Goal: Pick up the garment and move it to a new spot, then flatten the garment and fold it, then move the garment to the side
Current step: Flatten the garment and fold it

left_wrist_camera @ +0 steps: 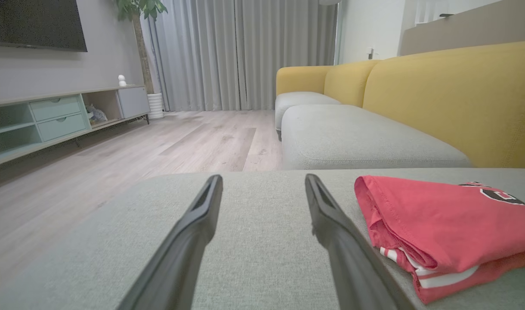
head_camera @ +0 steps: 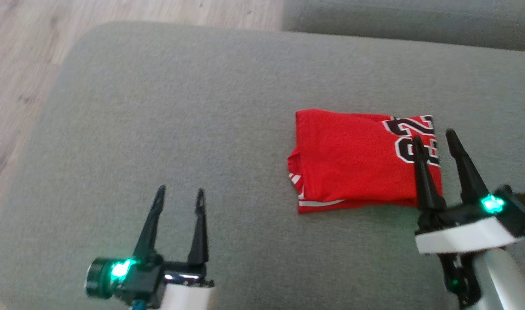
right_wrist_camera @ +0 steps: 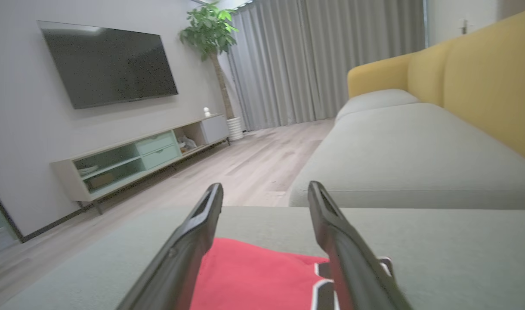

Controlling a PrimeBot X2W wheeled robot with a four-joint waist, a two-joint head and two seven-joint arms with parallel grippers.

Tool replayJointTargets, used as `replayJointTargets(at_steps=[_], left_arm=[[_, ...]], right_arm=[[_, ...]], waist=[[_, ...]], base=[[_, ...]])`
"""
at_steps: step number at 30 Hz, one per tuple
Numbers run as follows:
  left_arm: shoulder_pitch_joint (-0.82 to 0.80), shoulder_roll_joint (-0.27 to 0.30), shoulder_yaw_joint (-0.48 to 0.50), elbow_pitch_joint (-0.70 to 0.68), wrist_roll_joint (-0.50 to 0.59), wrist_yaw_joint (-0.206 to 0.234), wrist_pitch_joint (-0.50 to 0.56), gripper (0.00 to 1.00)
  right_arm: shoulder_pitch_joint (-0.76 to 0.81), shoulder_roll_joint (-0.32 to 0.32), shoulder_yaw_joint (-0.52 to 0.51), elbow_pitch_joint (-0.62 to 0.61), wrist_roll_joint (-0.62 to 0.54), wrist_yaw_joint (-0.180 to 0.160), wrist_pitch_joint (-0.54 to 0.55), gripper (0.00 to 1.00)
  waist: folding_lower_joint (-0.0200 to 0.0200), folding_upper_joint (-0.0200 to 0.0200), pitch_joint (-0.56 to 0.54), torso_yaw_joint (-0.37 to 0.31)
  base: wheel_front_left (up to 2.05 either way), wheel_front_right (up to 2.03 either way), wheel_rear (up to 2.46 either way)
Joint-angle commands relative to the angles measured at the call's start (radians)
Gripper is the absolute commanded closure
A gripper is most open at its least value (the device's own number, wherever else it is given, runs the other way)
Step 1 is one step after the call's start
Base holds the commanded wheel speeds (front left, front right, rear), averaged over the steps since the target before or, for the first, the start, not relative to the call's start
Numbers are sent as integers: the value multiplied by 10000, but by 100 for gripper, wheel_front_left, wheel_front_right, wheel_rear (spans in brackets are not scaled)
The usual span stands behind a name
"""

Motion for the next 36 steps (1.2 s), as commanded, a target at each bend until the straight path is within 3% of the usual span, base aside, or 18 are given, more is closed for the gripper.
replayJointTargets(at_steps=[1, 8, 16, 36], left_arm=[[58, -66, 517, -322, -89, -38, -51, 0], [786, -92, 981, -99, -195, -335, -51, 0], [1407, -113, 1354, 254, -85, -690, -51, 0], [1676, -201, 1736, 469, -36, -1007, -51, 0]], right_arm=[[20, -126, -12, -380, -112, -7, -100, 0], [1185, -46, -447, -169, -676, -7, -107, 0], [2249, 553, -347, 331, -1569, -7, -109, 0], [2640, 1053, -295, 550, -2224, -7, -110, 0]], waist=[[1, 0, -401, -377], [1, 0, -1170, -786], [1, 0, -1698, -1026], [1, 0, -1957, -1183]], base=[[0, 0, 0], [0, 0, 0], [0, 0, 0], [0, 0, 0]])
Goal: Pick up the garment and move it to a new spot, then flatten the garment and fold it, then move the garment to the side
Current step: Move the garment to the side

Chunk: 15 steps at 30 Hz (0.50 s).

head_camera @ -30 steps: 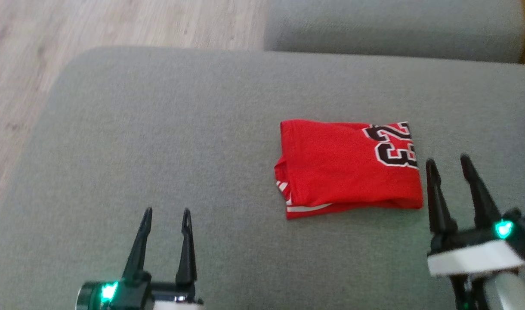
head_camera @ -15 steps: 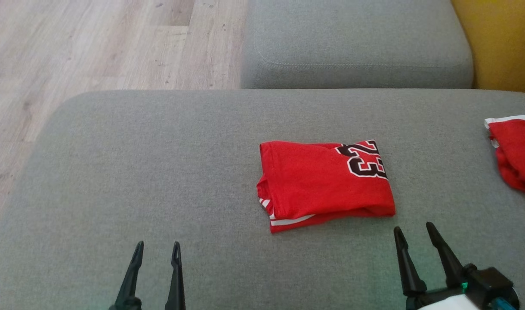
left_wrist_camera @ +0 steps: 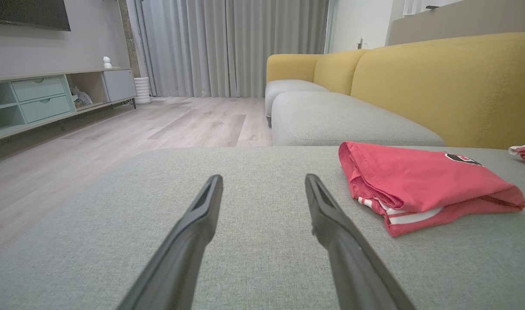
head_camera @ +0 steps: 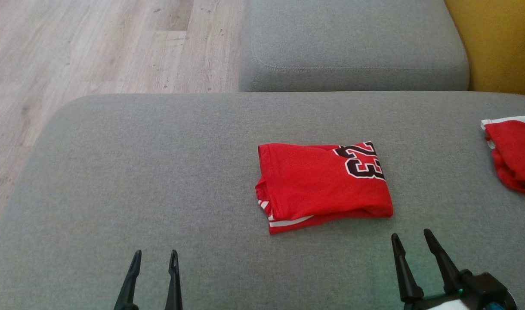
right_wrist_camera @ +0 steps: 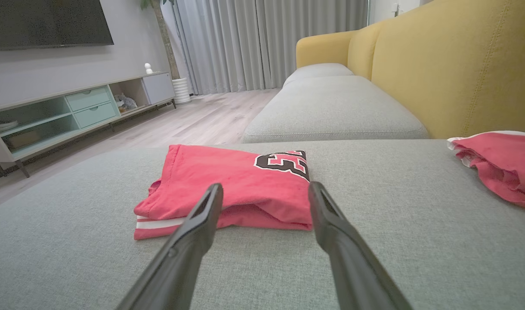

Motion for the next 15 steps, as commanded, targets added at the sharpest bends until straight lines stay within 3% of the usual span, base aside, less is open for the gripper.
replayJointTargets(at_steps=[1, 15], left_arm=[[-362, -137, 354, -297, 44, -33, -53, 0], [-722, -155, 37, -930, 11, 38, -53, 0]], right_arm=[[-238, -38, 179, -263, -100, -7, -108, 0], [-586, 123, -59, 90, -48, -7, -108, 0]], waist=[[0, 0, 6, -2], [0, 0, 457, 400]], base=[[0, 0, 0], [0, 0, 0]])
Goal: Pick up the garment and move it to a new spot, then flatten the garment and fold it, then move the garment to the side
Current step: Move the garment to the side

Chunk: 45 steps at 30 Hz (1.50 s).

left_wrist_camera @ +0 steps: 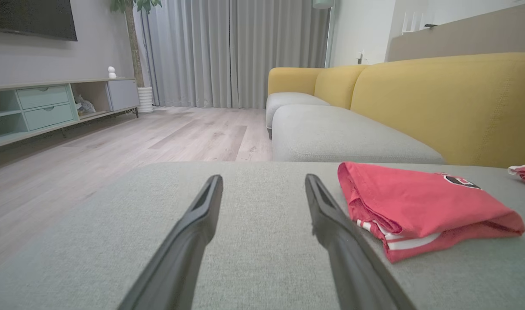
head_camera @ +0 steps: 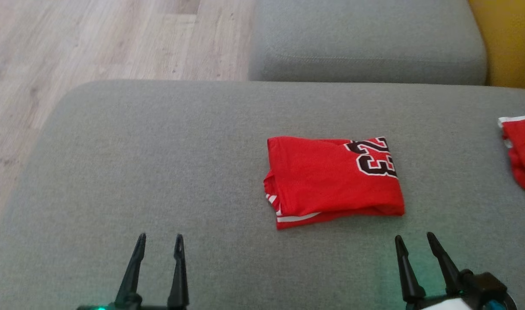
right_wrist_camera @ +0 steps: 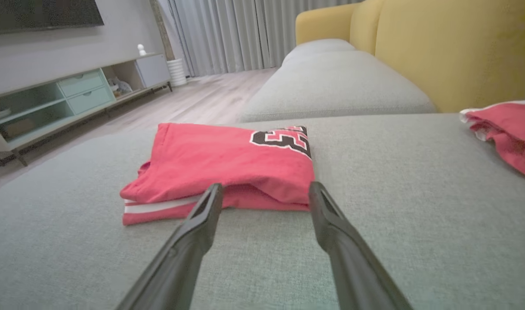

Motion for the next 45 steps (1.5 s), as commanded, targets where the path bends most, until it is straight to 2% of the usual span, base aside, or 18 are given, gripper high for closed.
replayJointTargets(at_steps=[1, 5, 10, 15, 18, 20, 21, 22, 23, 27, 34, 39, 40, 41, 45], left_arm=[[-565, -125, 210, -403, 24, 55, -53, 0], [-794, -126, -12, -768, 69, 267, -53, 0], [-1155, -126, -321, -959, -33, 549, -53, 0], [-1522, -127, -655, -915, -127, 814, -53, 0], [-1731, -127, -892, -796, -152, 871, -53, 0], [-1826, -127, -976, -766, -189, 959, -53, 0], [-1856, -127, -991, -767, -220, 1011, -53, 0], [-1879, -127, -998, -772, -244, 1056, -53, 0], [-1892, -127, -1007, -775, -263, 1097, -53, 0], [-1985, -127, -1072, -858, -237, 1202, -53, 0], [-2479, -127, -1186, -1030, -164, 1236, -53, 0], [-2993, -127, -1270, -1008, -182, 1238, -53, 0], [-2993, -127, -1270, -1008, -182, 1238, -53, 0], [-3220, -127, -1311, -987, -184, 1252, -53, 0], [-3646, -127, -1413, -912, -214, 1276, -53, 0]], right_arm=[[-590, -45, 129, -125, -58, -7, -108, 0], [-1553, -21, -229, 809, 3, -7, -108, 0], [-3577, -599, -235, 2400, 9, -7, 89, 0], [-5260, -1128, -375, 3912, 258, -7, 1072, 0], [-5703, -1230, -413, 4844, 630, -7, 1750, 0], [-5717, -1179, -36, 5220, 1117, -7, 2149, 1], [-5695, -1148, 206, 5263, 1489, -7, 2237, 31], [-5679, -1190, 344, 5267, 1797, -7, 2219, 80], [-5669, -1285, 494, 5237, 1973, -7, 2121, 100], [-5799, -1674, 714, 5058, 2404, -7, 1559, 100], [-6630, -2976, 568, 4472, 2393, -7, 1181, 100], [-7083, -4203, 20, 3853, 2260, -7, 1408, 100], [-7083, -4203, 20, 3853, 2260, -7, 1408, 100], [-7185, -4723, -335, 3619, 2229, -7, 1565, 100], [-7223, -5749, -1186, 3118, 2234, -7, 1953, 100]], waist=[[0, 0, 162, 145], [0, 0, 760, 355], [0, 0, 1452, 518], [0, 0, 1886, 676], [0, 0, 2000, 833], [0, 0, 2057, 908], [0, 0, 2096, 916], [0, 0, 2137, 905], [0, 0, 2176, 879], [0, 0, 2398, 603], [0, 0, 3129, -178], [0, 0, 3780, -704], [0, 0, 3780, -704], [0, 0, 4061, -869], [0, 0, 4519, -1077]], base=[[0, 0, 0], [0, 0, 0], [0, 0, 0], [0, 0, 0], [0, 0, 0], [0, 0, 0], [0, 0, 0], [0, 0, 0], [0, 0, 0], [0, 0, 0], [0, 0, 0], [0, 0, 0], [0, 0, 0], [0, 0, 0], [0, 0, 0]])
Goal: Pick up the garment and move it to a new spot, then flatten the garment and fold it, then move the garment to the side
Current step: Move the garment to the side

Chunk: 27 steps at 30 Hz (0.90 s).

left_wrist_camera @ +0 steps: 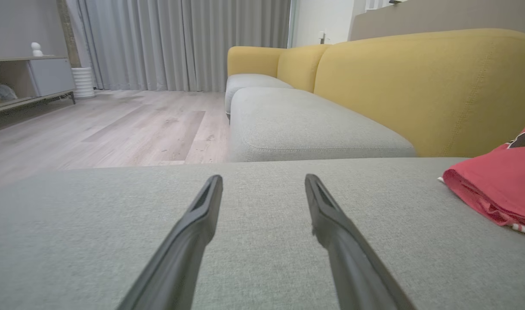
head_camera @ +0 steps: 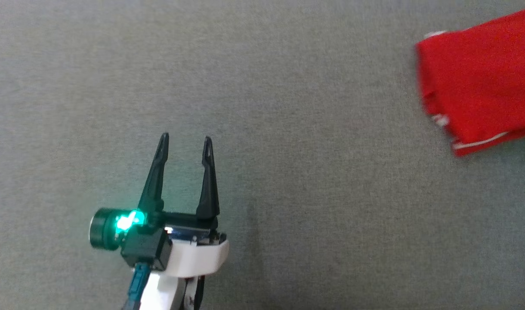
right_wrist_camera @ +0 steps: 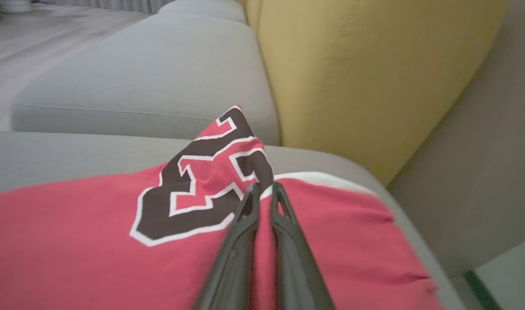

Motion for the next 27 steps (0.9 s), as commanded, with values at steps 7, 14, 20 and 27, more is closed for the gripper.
replayJointTargets(at_steps=[7, 14, 20, 27], left_arm=[[-727, -51, 68, -52, -43, 37, -51, 0], [-620, -51, 220, 452, -337, 113, -51, 0], [-145, -51, 435, 854, -892, -238, -51, 0], [658, -51, 845, 1368, -1243, -778, -51, 0]], right_arm=[[303, -1372, -2237, -1301, -586, -7, 1225, 0], [1213, 195, -2462, -2688, -1614, -7, 1617, 0], [2353, 2127, -899, -2836, -1702, -7, 928, 0], [3418, 3648, 1571, -1581, -1167, -7, -1317, 0]], waist=[[-2, 0, 798, -336], [-2, 0, 67, -165], [-2, 0, -1136, 45], [-2, 0, -2731, 248]], base=[[0, 0, 0], [0, 0, 0], [0, 0, 0], [0, 0, 0]])
